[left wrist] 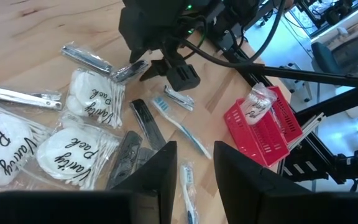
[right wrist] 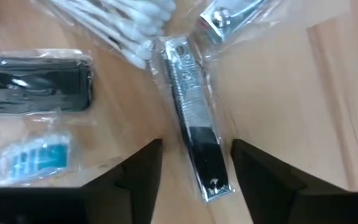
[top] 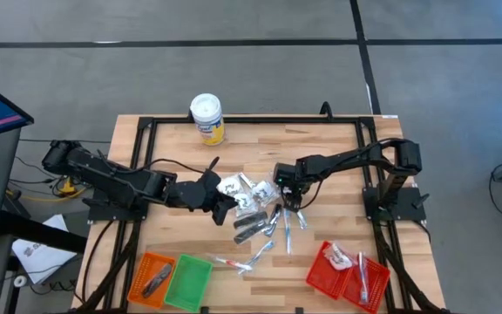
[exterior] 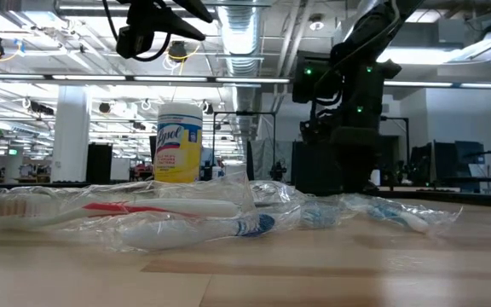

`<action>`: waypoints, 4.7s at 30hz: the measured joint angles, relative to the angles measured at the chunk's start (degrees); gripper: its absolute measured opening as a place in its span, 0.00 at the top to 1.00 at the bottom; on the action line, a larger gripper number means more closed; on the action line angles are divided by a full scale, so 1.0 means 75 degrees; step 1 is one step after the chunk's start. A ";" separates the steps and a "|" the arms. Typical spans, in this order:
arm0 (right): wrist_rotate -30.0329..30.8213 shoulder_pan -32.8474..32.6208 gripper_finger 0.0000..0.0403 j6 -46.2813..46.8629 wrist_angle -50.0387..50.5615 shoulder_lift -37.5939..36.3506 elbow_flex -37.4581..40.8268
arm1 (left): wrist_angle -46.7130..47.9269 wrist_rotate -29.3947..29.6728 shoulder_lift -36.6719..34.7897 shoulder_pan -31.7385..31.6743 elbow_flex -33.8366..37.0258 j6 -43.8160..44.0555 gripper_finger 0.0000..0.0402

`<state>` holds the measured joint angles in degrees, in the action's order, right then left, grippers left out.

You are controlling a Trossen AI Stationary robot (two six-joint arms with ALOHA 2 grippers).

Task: Pick & Place Travel size toiletries
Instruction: Put the nail cutter into the green basket

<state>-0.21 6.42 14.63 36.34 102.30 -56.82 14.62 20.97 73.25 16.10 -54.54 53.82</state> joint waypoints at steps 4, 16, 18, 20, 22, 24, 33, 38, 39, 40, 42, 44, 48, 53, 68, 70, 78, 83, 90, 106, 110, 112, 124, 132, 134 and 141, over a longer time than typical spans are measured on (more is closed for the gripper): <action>0.0015 -0.0008 0.68 0.0271 0.0056 0.0009 0.0003 | -0.0038 0.0000 0.0000 0.0000 -0.0002 0.0000 0.75; -0.0806 -0.0103 0.88 0.1350 0.0502 -0.0389 0.0076 | -0.0169 0.0000 -0.0003 0.0069 -0.0006 0.0003 0.75; -0.0964 -0.0115 0.88 0.1560 0.0496 -0.0690 0.0056 | -0.0207 0.0004 -0.0003 0.0076 -0.0006 0.0003 0.75; -0.0919 -0.0147 0.87 0.1793 0.0640 -0.1064 0.0052 | -0.0220 0.0021 -0.0003 0.0076 -0.0006 0.0000 0.75; -0.0876 -0.0171 0.86 0.2062 0.0698 -0.1442 0.0052 | -0.0234 0.0032 -0.0003 0.0076 -0.0006 -0.0015 0.75; -0.1001 -0.0241 0.86 0.2403 0.0644 -0.1890 0.0052 | -0.0283 0.0140 -0.0003 0.0076 -0.0006 -0.0177 0.75; -0.1206 -0.0802 0.87 0.4309 -0.2451 -0.3704 0.0032 | -0.1507 0.0345 -0.0003 -0.0011 -0.0006 -0.1467 0.75; -0.0734 -0.1077 0.86 0.5028 -0.4636 -0.4018 0.0015 | -0.2640 0.0346 -0.0003 -0.0015 -0.0006 -0.2337 0.75; -0.0680 -0.1119 0.87 0.5156 -0.4971 -0.4004 0.0015 | -0.2884 0.0347 -0.0003 -0.0015 -0.0006 -0.2421 0.75; -0.0642 -0.1165 0.87 0.5263 -0.5203 -0.3999 0.0015 | -0.3110 0.0346 -0.0003 -0.0015 -0.0006 -0.2544 0.75; -0.0534 -0.1247 0.87 0.5386 -0.5652 -0.3976 0.0015 | -0.3531 0.0346 -0.0003 -0.0015 -0.0006 -0.2785 0.75; -0.0294 -0.1338 0.87 0.5395 -0.5849 -0.3978 0.0015 | -0.3845 0.0346 -0.0003 -0.0066 -0.0006 -0.2924 0.75; 0.0194 -0.1460 0.87 0.5212 -0.5977 -0.3975 0.0017 | -0.3989 0.0263 -0.0003 -0.0249 -0.0006 -0.2590 0.73; 0.0491 -0.1584 0.86 0.5183 -0.6269 -0.3975 0.0017 | -0.4029 -0.0528 -0.0003 -0.0641 -0.0006 -0.1505 0.64; 0.0847 -0.1677 0.86 0.5052 -0.6481 -0.3975 0.0017 | -0.5103 -0.0949 0.0037 -0.1467 -0.0006 -0.1297 0.40; 0.0886 -0.1662 0.86 0.5050 -0.6481 -0.3975 0.0017 | -0.5473 -0.1170 0.0225 -0.1621 -0.0007 -0.1149 0.40; 0.0898 -0.1639 0.86 0.5037 -0.6528 -0.3975 0.0017 | -0.6525 -0.1861 0.0873 -0.1830 0.0001 -0.0863 0.40; 0.0898 -0.1639 0.86 0.5045 -0.6528 -0.3975 0.0017 | -0.6609 -0.1947 0.0969 -0.1786 -0.0006 -0.0850 0.40; 0.0898 -0.1639 0.86 0.5051 -0.6516 -0.3975 0.0017 | -0.6633 -0.1999 0.0970 -0.1786 -0.0003 -0.0898 0.42; 0.0895 -0.1639 0.86 0.5051 -0.6534 -0.3975 0.0017 | -0.6637 -0.2010 0.0970 -0.1830 -0.0003 -0.0966 0.81; 0.0896 -0.1639 0.82 0.5048 -0.6542 -0.3978 0.0017 | -0.6651 -0.2061 0.0970 -0.1856 0.0003 -0.0949 0.91; 0.0895 -0.1639 0.78 0.5056 -0.6559 -0.3978 0.0017 | -0.6656 -0.2063 0.0970 -0.1856 0.0002 -0.0968 0.92; 0.0763 -0.1784 0.35 0.5459 -0.6951 -0.4003 0.0017 | -0.6610 -0.2064 0.0937 -0.1856 0.0003 -0.0944 0.92; 0.0312 -0.2075 0.26 0.5545 -0.7386 -0.4158 0.0020 | -0.6611 -0.2201 0.0757 -0.1716 -0.0015 -0.0671 0.92; 0.0108 -0.2180 0.26 0.5687 -0.7248 -0.4244 0.0029 | -0.6426 -0.2172 0.0711 -0.1571 -0.0015 -0.0450 0.92; -0.0806 -0.2600 0.26 0.5808 -0.7376 -0.4679 0.0009 | -0.5321 -0.1070 0.0711 -0.0514 0.0006 0.0657 0.92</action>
<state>-6.26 -13.08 58.19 -18.98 67.20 -56.75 -25.29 12.95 78.59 12.24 -54.50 58.75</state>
